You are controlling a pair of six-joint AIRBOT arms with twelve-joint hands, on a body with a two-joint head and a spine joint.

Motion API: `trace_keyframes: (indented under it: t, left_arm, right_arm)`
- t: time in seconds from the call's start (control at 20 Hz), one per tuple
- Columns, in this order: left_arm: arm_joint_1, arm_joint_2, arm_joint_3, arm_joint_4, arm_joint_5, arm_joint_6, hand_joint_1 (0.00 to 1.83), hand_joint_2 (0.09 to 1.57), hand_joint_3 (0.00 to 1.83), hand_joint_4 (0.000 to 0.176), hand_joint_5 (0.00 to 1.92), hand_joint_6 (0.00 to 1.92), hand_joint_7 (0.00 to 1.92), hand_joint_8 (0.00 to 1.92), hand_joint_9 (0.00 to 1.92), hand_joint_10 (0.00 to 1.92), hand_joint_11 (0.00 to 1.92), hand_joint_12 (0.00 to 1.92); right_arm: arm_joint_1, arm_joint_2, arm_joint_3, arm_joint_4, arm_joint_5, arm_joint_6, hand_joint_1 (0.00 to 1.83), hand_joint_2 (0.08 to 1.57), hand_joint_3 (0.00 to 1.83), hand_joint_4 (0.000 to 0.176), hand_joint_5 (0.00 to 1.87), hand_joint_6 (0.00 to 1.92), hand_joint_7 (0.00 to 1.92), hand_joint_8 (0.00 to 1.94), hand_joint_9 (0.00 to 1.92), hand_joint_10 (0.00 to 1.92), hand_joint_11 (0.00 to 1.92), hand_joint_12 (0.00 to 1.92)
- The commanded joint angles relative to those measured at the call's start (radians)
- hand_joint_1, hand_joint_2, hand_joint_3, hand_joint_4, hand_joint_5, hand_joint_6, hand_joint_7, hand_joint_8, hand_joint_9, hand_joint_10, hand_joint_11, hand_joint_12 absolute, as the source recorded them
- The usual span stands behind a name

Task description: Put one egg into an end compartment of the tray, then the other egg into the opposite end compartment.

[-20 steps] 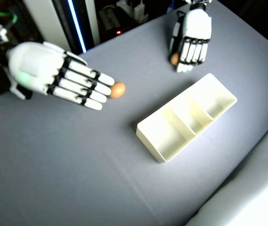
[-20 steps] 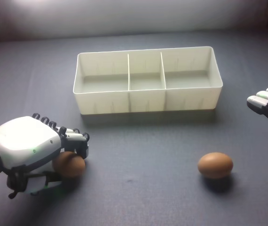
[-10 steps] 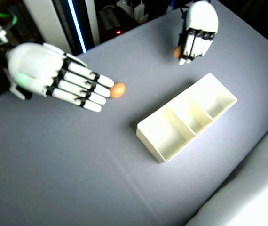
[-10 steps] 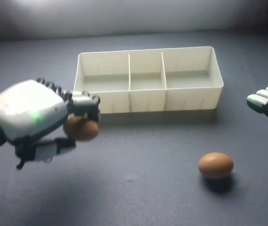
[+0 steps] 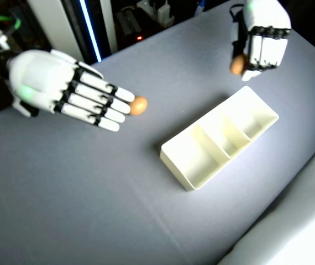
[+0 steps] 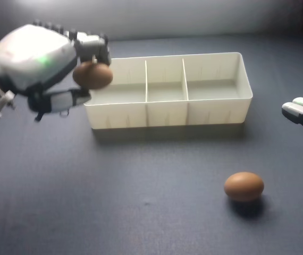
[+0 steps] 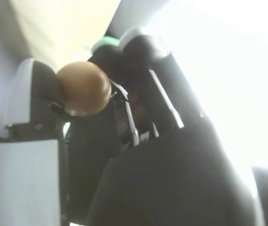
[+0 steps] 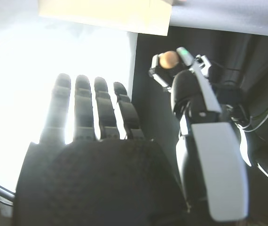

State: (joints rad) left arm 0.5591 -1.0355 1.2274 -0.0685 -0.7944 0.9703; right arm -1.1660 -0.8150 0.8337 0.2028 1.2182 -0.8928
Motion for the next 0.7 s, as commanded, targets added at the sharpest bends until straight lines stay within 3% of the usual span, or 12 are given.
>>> trace_keyframes:
  t: [0.0, 0.1, 0.15, 0.2, 0.3, 0.35, 0.4, 0.45, 0.5, 0.55, 0.6, 0.65]
  left_arm:
    - [-0.033, -0.014, 0.017, -0.001, -0.066, 0.014, 1.09, 1.26, 0.0, 0.0, 0.71, 1.39, 1.11, 1.87, 1.33, 1.91, 1.4, 1.92]
    - [-0.097, -0.055, 0.062, 0.001, 0.02, 0.037, 1.07, 1.28, 0.01, 0.0, 0.69, 1.43, 1.22, 1.92, 1.42, 1.92, 1.45, 1.92]
    - [-0.122, -0.077, 0.085, 0.003, 0.057, 0.043, 1.09, 1.26, 0.0, 0.0, 0.72, 1.38, 1.2, 1.92, 1.37, 1.92, 1.23, 1.92]
    - [-0.144, -0.106, 0.111, -0.002, 0.092, 0.043, 1.18, 1.24, 0.0, 0.0, 0.73, 1.35, 0.86, 1.52, 1.1, 1.8, 0.97, 1.92]
    - [-0.146, -0.147, 0.154, -0.031, 0.124, 0.043, 1.19, 1.24, 0.0, 0.0, 0.71, 1.36, 0.77, 1.39, 0.96, 1.57, 0.92, 1.92]
    - [-0.148, -0.164, 0.169, -0.047, 0.139, 0.055, 0.97, 1.2, 0.0, 0.0, 0.38, 0.97, 0.62, 0.97, 0.66, 1.23, 0.46, 1.85]
    - [-0.154, -0.177, 0.18, -0.064, 0.156, 0.078, 0.88, 1.21, 0.0, 0.0, 0.26, 0.71, 0.51, 0.73, 0.42, 1.06, 0.13, 1.79]
    - [-0.163, -0.183, 0.184, -0.072, 0.173, 0.106, 0.74, 1.21, 0.0, 0.067, 0.12, 0.51, 0.3, 0.4, 0.13, 0.83, 0.03, 1.59]
    - [-0.173, -0.187, 0.185, -0.072, 0.188, 0.128, 0.64, 1.21, 0.0, 0.108, 0.05, 0.34, 0.14, 0.16, 0.03, 0.36, 0.0, 1.16]
    - [-0.175, -0.187, 0.185, -0.073, 0.192, 0.133, 0.61, 1.21, 0.0, 0.125, 0.04, 0.2, 0.08, 0.05, 0.0, 0.1, 0.0, 0.62]
    - [-0.175, -0.187, 0.185, -0.073, 0.191, 0.133, 0.61, 1.2, 0.0, 0.136, 0.03, 0.09, 0.04, 0.01, 0.0, 0.02, 0.0, 0.18]
    - [-0.173, -0.185, 0.183, -0.074, 0.183, 0.133, 0.55, 1.2, 0.0, 0.15, 0.01, 0.05, 0.01, 0.0, 0.0, 0.0, 0.0, 0.04]
  right_arm:
    - [0.003, -0.001, 0.006, 0.002, 0.122, 0.005, 0.54, 1.32, 0.01, 0.0, 0.0, 0.0, 0.0, 0.0, 0.0, 0.0, 0.0, 0.0]
    - [0.002, -0.004, 0.008, 0.002, 0.122, 0.006, 0.53, 1.32, 0.01, 0.0, 0.0, 0.0, 0.0, 0.0, 0.0, 0.0, 0.02, 0.01]
    - [0.002, -0.006, 0.009, 0.002, 0.122, 0.007, 0.53, 1.33, 0.01, 0.0, 0.0, 0.0, 0.0, 0.0, 0.0, 0.0, 0.01, 0.01]
    - [0.002, -0.008, 0.01, 0.002, 0.122, 0.009, 0.51, 1.33, 0.01, 0.0, 0.0, 0.0, 0.0, 0.0, 0.0, 0.0, 0.0, 0.0]
    - [0.002, -0.011, 0.012, 0.001, 0.121, 0.01, 0.52, 1.32, 0.0, 0.0, 0.0, 0.0, 0.0, 0.0, 0.0, 0.0, 0.0, 0.0]
    - [0.002, -0.014, 0.014, 0.0, 0.119, 0.012, 0.51, 1.32, 0.0, 0.0, 0.0, 0.0, 0.0, 0.0, 0.0, 0.0, 0.01, 0.01]
    - [0.002, -0.015, 0.016, -0.006, 0.116, 0.017, 0.52, 1.32, 0.0, 0.0, 0.0, 0.0, 0.0, 0.0, 0.0, 0.0, 0.0, 0.0]
    - [0.002, -0.015, 0.019, -0.015, 0.114, 0.029, 0.53, 1.32, 0.0, 0.0, 0.0, 0.0, 0.0, 0.0, 0.0, 0.0, 0.0, 0.0]
    - [0.002, -0.015, 0.023, -0.028, 0.112, 0.044, 0.55, 1.32, 0.0, 0.0, 0.0, 0.0, 0.0, 0.0, 0.0, 0.0, 0.01, 0.0]
    - [0.005, -0.015, 0.024, -0.037, 0.107, 0.048, 0.55, 1.31, 0.0, 0.0, 0.0, 0.0, 0.0, 0.0, 0.0, 0.0, 0.02, 0.01]
    - [0.009, -0.015, 0.024, -0.043, 0.1, 0.048, 0.55, 1.31, 0.0, 0.0, 0.0, 0.0, 0.0, 0.0, 0.0, 0.0, 0.04, 0.02]
    - [0.015, -0.015, 0.025, -0.052, 0.092, 0.05, 0.51, 1.31, 0.0, 0.0, 0.0, 0.0, 0.0, 0.0, 0.0, 0.0, 0.03, 0.03]
